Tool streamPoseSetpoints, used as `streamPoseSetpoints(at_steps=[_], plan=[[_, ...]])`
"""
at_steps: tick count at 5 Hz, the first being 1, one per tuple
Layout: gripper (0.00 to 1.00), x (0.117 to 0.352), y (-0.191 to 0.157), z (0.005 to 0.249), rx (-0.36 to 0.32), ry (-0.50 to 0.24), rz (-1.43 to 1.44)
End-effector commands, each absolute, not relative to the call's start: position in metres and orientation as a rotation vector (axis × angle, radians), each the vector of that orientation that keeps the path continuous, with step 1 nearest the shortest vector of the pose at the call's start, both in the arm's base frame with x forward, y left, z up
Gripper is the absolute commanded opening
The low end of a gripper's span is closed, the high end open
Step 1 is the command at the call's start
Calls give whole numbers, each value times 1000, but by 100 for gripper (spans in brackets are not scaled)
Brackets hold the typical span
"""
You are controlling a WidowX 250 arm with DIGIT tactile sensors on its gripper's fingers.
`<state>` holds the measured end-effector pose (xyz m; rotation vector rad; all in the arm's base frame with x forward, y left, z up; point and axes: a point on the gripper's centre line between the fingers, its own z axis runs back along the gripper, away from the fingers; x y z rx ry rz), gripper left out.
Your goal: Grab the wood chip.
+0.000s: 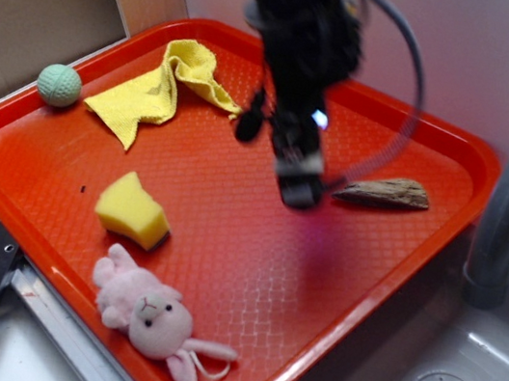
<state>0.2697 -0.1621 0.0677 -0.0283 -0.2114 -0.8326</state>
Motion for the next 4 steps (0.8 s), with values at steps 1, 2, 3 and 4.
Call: streamPoseSetpoints(at_steps=[1,2,3,4], plan=[[100,288,-189,60,-63,-230,-874],[100,295,-181,60,-105,-220,-863],[100,308,-172,55,-90,-205,-816],[100,313,-180,42,-71,-188,-811]])
